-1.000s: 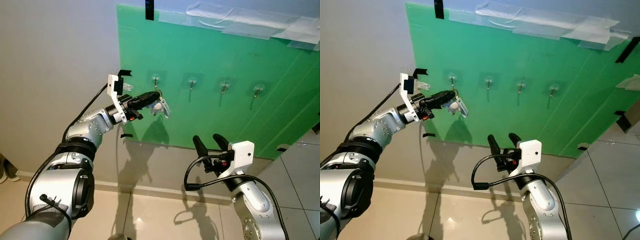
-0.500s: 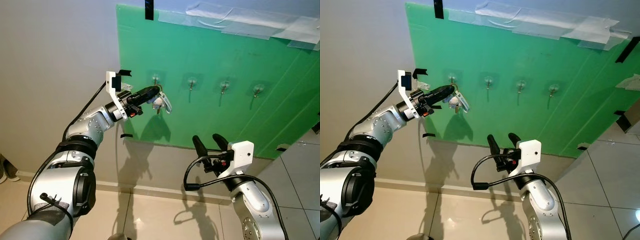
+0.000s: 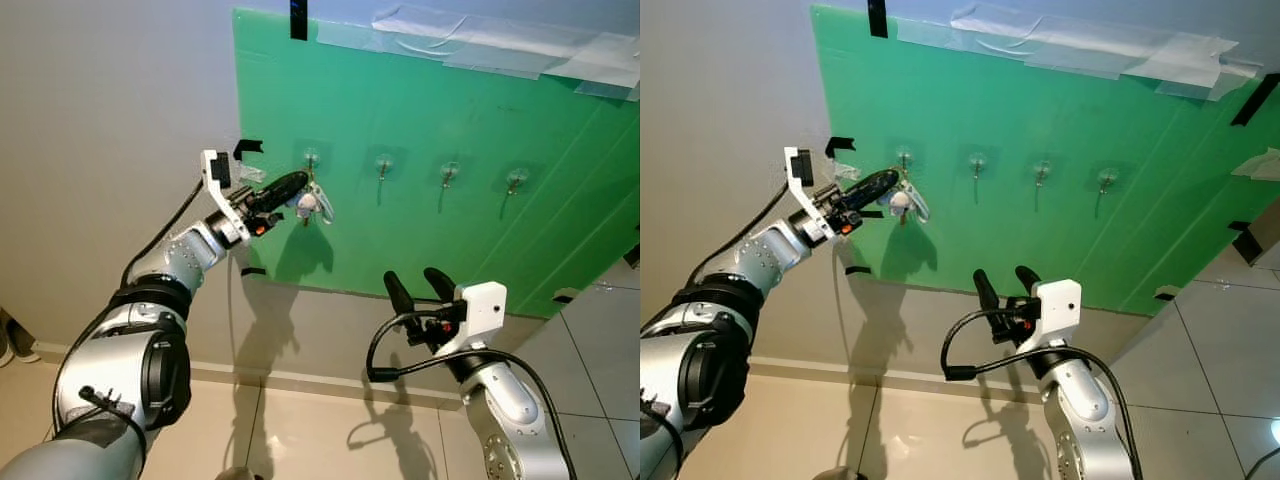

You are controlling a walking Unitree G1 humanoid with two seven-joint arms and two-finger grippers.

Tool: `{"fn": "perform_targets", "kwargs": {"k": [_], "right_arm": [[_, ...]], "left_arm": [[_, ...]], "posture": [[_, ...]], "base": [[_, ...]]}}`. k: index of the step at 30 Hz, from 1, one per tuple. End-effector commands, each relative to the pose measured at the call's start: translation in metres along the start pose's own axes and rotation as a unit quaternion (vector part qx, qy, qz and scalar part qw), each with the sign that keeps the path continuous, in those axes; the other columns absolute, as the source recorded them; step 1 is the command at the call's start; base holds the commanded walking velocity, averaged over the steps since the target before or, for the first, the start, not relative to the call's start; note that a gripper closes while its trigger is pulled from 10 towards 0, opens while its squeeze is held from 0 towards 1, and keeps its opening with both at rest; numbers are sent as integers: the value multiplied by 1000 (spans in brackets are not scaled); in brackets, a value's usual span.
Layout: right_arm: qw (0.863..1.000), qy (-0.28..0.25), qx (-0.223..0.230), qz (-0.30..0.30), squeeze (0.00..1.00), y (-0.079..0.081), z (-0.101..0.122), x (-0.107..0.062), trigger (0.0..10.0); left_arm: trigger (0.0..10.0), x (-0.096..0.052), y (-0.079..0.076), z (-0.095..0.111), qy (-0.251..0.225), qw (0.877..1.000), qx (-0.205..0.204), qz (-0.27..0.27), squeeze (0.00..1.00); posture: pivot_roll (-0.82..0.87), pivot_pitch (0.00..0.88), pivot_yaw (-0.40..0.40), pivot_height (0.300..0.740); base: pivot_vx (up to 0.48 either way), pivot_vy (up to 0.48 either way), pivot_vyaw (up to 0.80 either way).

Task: Hang keys on a hook

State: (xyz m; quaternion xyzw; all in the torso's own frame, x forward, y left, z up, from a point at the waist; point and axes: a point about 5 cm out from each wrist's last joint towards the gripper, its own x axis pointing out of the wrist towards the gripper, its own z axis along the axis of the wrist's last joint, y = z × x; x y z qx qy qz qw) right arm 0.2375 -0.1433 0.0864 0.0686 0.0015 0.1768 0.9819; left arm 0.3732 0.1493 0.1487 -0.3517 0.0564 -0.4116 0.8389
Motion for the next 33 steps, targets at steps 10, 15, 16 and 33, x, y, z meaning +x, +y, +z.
{"fn": "perform_targets", "kwargs": {"k": [10,15,16,33], "right_arm": [[1000,-2,-9,4,0,0,4,0,10000],[1000,-2,-9,3,0,0,4,-1,10000],[1000,-2,-9,4,0,0,4,-1,10000],[1000,-1,-12,5,0,0,4,0,10000]], "left_arm": [[10000,7,0,-2,-19,999,-25,22,0],[10000,10,-4,0,-11,1000,-8,-1,0],[10000,10,-5,1,-7,1000,-3,-3,0],[10000,19,-12,8,60,991,119,-19,0]], "posture": [[-55,0,-43,740],[-54,0,-43,740],[-55,0,-42,740],[-51,0,-43,740]], "base": [[0,0,0],[0,0,0],[0,0,0],[0,0,0]]}}
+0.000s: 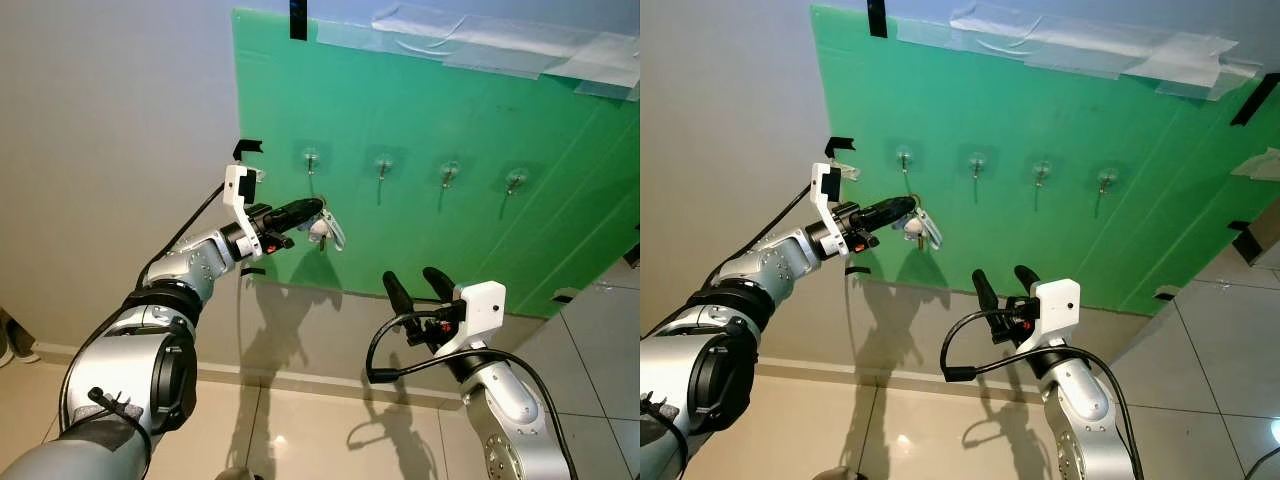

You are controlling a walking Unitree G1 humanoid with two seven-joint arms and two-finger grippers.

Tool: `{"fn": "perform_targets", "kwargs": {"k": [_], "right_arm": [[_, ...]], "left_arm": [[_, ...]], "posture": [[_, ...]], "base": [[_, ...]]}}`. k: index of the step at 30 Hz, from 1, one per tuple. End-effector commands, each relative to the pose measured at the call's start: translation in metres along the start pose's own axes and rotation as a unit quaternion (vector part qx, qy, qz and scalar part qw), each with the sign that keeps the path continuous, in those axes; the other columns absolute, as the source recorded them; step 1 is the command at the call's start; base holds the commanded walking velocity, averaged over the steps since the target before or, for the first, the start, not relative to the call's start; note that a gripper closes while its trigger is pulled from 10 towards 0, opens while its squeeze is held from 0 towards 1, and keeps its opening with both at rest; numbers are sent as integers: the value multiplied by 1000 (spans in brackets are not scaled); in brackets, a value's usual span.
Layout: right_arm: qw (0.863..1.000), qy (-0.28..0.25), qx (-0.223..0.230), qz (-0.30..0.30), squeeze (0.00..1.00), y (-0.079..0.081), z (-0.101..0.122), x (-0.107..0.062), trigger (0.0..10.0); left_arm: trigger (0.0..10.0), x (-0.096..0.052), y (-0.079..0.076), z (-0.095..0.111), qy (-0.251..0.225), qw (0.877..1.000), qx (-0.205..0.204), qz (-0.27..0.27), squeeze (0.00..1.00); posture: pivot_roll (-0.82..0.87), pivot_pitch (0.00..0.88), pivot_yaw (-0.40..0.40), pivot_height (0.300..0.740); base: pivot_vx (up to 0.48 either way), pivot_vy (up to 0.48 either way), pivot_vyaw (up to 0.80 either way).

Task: Hang keys on a hook

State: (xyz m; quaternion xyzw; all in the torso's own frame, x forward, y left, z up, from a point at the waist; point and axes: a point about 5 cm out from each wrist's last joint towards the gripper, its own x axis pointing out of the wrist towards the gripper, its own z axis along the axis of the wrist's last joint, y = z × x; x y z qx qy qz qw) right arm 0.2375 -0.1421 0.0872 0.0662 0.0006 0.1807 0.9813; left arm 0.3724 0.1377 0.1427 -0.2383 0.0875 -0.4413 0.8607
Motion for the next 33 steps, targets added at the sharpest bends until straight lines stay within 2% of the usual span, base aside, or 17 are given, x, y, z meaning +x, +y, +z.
{"fn": "perform_targets", "kwargs": {"k": [1,12,15,16,22,26,32,33], "right_arm": [[1000,-1,-10,1,0,-1,3,0,10000],[1000,-1,-12,0,0,-1,3,0,10000],[1000,0,-12,0,0,-1,3,0,10000],[1000,0,-12,0,0,-1,2,0,10000],[1000,2,-11,0,0,-1,2,-1,10000],[1000,3,-11,1,0,-1,2,0,10000],[1000,4,-12,2,0,-1,2,0,10000],[1000,6,-12,3,0,-1,1,0,10000]], "left_arm": [[10000,10,-8,23,-26,999,29,-19,0],[10000,15,-11,32,-49,998,23,-28,0],[10000,14,-10,35,-66,998,9,-17,0],[10000,12,-8,37,-82,997,-7,-10,0],[10000,9,-4,35,-94,995,-35,4,0],[10000,2,3,30,-118,988,-95,35,0],[10000,1,4,24,-114,986,-117,34,0],[10000,1,5,21,-117,982,-139,39,0]], "posture": [[-51,0,-43,740],[-53,0,-44,740],[-54,0,-43,740],[-55,0,-42,740],[-53,0,-42,740],[-51,0,-43,740],[-50,0,-47,740],[-51,0,-47,740]], "base": [[0,0,0],[0,0,0],[0,0,0],[0,0,0],[0,0,0],[0,0,0],[0,0,0],[0,0,0]]}}
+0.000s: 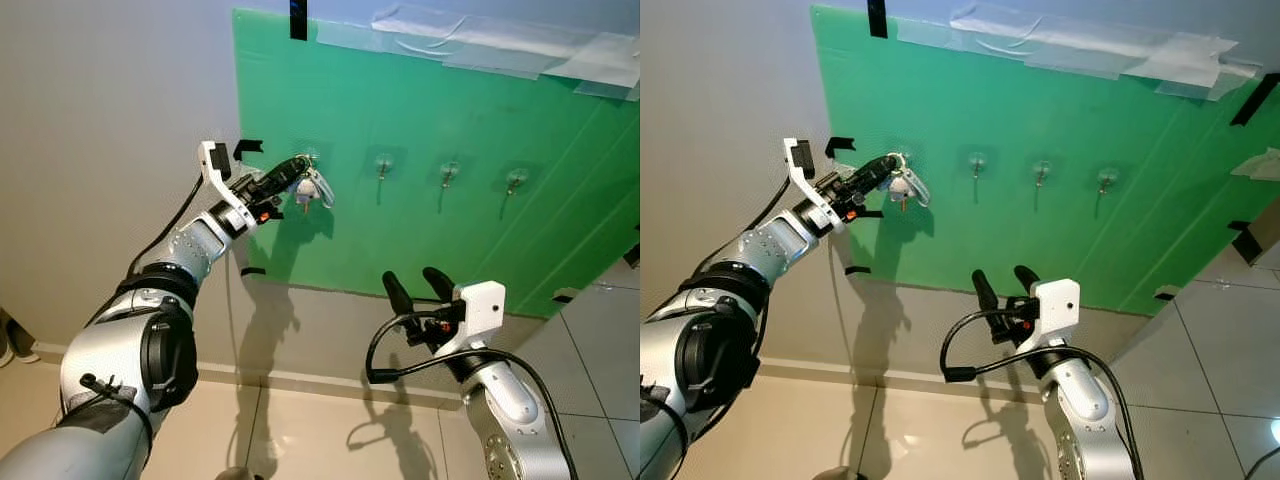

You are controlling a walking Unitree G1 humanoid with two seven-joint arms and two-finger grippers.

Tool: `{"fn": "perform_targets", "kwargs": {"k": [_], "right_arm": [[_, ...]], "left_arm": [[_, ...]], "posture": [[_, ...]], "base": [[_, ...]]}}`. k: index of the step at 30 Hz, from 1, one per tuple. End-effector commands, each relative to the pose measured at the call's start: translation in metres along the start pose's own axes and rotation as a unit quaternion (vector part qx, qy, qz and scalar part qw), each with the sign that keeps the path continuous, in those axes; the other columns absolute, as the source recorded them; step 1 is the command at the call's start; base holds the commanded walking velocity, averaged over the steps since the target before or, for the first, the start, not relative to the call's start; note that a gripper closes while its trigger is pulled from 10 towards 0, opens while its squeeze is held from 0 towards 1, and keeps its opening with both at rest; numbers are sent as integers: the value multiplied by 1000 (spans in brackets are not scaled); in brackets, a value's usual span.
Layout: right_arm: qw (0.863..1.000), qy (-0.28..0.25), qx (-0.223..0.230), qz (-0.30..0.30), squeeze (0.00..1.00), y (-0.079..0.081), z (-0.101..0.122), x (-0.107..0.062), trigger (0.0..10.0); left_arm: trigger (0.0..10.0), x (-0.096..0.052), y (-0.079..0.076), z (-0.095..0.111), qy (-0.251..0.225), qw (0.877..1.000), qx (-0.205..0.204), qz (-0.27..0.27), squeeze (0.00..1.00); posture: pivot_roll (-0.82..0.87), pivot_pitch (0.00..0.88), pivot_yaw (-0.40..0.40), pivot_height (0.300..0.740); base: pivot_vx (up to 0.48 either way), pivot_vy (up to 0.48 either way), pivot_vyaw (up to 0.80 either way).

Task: Hang keys on a hook

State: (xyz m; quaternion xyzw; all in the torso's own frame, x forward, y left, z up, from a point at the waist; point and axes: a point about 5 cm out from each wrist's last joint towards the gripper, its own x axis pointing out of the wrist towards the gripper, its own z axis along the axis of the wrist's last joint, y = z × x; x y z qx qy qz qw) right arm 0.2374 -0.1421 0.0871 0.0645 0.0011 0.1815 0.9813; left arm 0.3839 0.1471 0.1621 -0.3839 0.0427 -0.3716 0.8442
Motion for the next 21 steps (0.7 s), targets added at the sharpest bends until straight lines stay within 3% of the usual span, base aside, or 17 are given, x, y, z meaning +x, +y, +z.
{"fn": "perform_targets", "kwargs": {"k": [1,6,11,21], "right_arm": [[1000,5,-11,3,0,-1,1,0,10000],[1000,6,-12,3,0,-1,1,0,10000],[1000,6,-12,0,0,-1,1,0,10000],[1000,8,-13,1,0,-1,0,1,10000]], "left_arm": [[10000,-1,3,-4,-1,999,-30,19,0],[10000,-1,4,-9,1,999,-46,28,0],[10000,2,1,-12,13,1000,-20,10,0],[10000,-1,4,-15,15,999,-27,22,0]], "posture": [[-51,0,-47,740],[-53,0,-46,740],[-55,0,-42,740],[-52,0,-42,740]], "base": [[0,0,0],[0,0,0],[0,0,0],[0,0,0]]}}
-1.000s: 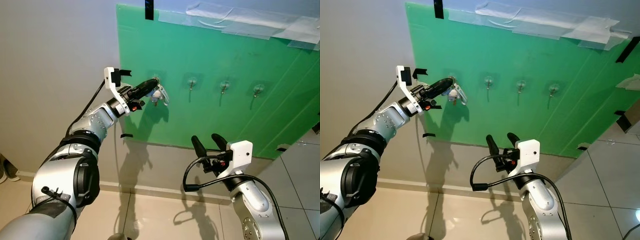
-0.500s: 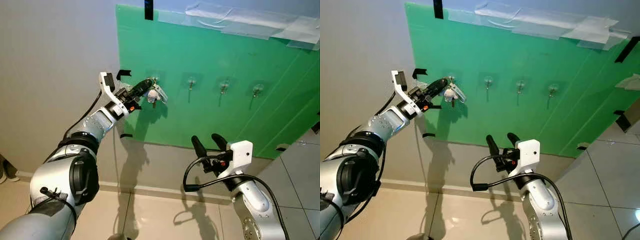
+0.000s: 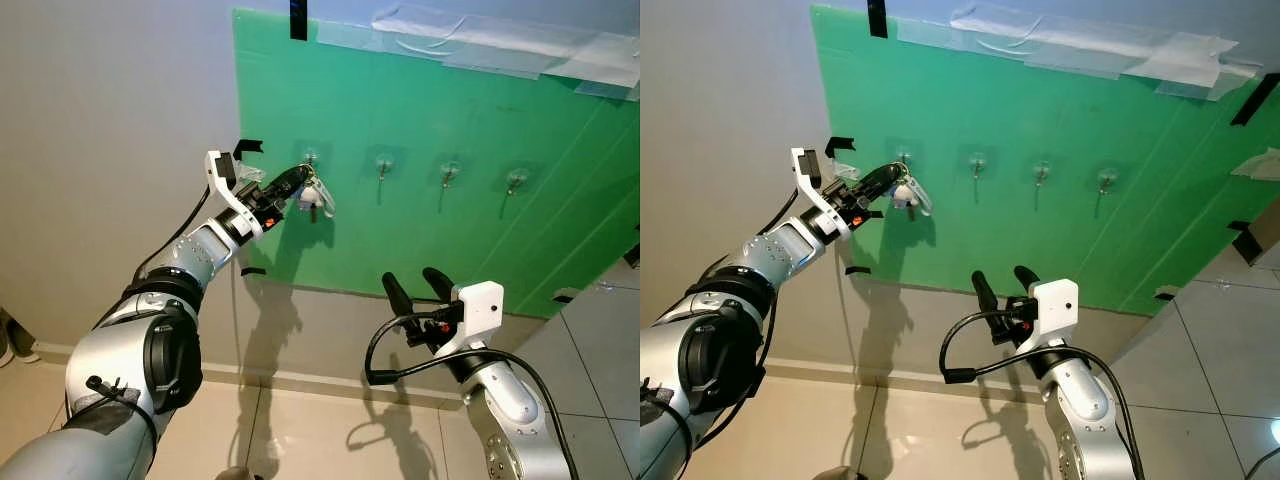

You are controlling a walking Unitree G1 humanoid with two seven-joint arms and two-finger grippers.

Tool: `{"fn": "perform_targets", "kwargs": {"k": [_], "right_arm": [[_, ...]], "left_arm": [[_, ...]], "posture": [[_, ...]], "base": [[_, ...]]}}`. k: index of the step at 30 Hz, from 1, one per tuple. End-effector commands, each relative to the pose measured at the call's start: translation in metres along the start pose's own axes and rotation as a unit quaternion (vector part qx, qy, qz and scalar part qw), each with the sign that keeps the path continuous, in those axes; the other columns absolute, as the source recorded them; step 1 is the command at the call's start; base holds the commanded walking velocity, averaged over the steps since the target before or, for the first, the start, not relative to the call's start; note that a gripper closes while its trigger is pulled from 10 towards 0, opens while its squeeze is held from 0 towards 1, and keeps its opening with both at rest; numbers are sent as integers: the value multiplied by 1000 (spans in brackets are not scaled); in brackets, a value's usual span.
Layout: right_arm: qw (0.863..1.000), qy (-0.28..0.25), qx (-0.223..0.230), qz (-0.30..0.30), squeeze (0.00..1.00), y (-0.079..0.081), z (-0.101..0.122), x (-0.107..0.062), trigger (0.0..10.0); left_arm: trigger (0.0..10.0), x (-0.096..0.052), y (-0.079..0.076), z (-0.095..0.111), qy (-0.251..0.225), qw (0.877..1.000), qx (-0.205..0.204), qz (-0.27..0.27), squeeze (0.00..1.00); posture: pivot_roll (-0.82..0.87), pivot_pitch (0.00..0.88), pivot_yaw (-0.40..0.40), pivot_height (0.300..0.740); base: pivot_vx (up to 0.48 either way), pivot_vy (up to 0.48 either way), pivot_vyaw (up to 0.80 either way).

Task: Hang keys on a hook

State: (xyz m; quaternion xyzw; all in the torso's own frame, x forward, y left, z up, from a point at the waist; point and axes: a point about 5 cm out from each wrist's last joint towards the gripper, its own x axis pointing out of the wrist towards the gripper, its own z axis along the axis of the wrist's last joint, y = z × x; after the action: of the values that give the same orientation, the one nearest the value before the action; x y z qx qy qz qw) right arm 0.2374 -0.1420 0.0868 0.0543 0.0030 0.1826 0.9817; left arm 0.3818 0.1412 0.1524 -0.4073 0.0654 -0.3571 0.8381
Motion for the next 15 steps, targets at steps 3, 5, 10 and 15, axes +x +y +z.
{"fn": "perform_targets", "kwargs": {"k": [3,5,10,15], "right_arm": [[1000,6,-4,1,0,-1,0,1,10000],[1000,7,-3,2,0,0,0,1,10000],[1000,8,-2,2,0,0,-1,0,10000],[1000,8,-1,3,0,1,-1,0,10000]], "left_arm": [[10000,-2,5,-6,18,999,18,33,0],[10000,-3,11,-10,32,995,47,80,0],[10000,0,14,-21,79,985,101,119,0],[10000,3,13,-22,92,976,148,127,0]], "posture": [[-52,0,-42,740],[-52,0,-41,740],[-52,0,-39,740],[-50,0,-40,740]], "base": [[0,0,0],[0,0,0],[0,0,0],[0,0,0]]}}
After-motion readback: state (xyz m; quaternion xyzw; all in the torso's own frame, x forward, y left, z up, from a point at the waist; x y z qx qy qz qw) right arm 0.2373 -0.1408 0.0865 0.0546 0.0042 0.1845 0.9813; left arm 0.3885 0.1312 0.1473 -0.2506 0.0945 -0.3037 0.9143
